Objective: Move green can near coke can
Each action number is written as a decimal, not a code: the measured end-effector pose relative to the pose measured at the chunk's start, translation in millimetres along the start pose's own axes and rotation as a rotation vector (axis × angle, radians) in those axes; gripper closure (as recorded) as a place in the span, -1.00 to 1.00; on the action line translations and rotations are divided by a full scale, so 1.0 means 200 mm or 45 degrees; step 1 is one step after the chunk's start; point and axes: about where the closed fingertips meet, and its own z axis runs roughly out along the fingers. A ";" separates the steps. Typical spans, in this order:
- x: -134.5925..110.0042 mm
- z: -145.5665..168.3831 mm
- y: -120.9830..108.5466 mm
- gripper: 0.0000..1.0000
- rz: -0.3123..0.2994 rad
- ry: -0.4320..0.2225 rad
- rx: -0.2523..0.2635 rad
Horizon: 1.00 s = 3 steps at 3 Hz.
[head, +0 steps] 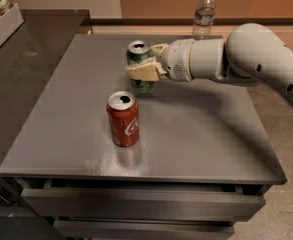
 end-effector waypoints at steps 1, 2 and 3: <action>-0.01 -0.05 0.07 1.00 -0.005 -0.020 -0.055; 0.02 -0.07 0.13 1.00 0.004 -0.043 -0.122; 0.07 -0.08 0.19 0.56 0.007 -0.053 -0.163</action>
Offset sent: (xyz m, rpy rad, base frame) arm -0.0449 -0.0063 -0.0110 0.0674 0.0369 0.1505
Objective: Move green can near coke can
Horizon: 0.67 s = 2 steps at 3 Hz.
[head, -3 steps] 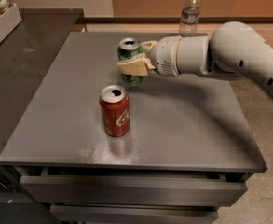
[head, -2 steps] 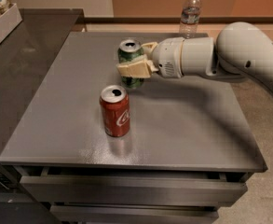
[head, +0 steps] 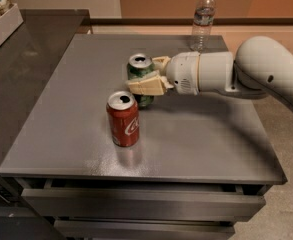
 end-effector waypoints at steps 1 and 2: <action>0.04 -0.01 0.02 0.10 0.011 0.018 -0.015; 0.07 -0.02 0.03 -0.37 0.023 0.031 -0.028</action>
Offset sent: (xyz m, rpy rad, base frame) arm -0.0093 -0.0113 -0.0191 -0.0230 0.0494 0.0141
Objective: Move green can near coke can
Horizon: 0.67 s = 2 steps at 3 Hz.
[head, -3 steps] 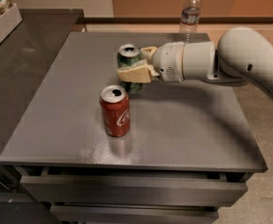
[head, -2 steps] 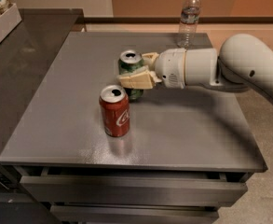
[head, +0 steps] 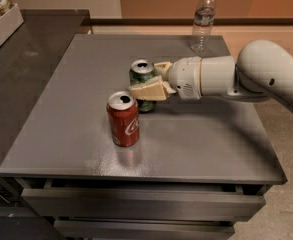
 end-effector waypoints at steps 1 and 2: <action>0.03 0.00 0.01 -0.84 0.025 0.006 -0.006; 0.05 0.00 0.01 -1.00 0.037 0.007 -0.004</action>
Offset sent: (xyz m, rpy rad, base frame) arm -0.0012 -0.0061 -0.0173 0.0086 0.0447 -0.0247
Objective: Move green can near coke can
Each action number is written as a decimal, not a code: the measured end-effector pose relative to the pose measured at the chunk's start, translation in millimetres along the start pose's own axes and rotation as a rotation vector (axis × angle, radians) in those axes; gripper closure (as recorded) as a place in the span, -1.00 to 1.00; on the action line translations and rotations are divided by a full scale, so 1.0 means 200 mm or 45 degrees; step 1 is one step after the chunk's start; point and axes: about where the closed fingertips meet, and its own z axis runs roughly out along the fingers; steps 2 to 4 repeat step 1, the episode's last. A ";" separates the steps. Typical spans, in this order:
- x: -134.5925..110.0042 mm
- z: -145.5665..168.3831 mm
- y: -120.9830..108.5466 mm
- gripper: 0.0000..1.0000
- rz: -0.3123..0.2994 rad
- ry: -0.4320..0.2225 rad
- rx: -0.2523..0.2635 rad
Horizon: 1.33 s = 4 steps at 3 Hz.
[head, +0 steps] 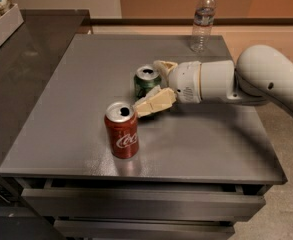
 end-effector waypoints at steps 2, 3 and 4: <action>0.00 0.00 0.00 -1.00 0.000 0.000 0.000; 0.00 0.00 0.00 -1.00 0.000 0.000 0.000; 0.00 0.00 0.00 -1.00 0.000 0.000 0.000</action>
Offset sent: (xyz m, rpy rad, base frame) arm 0.0000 0.0000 0.0000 0.0000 0.0000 0.0000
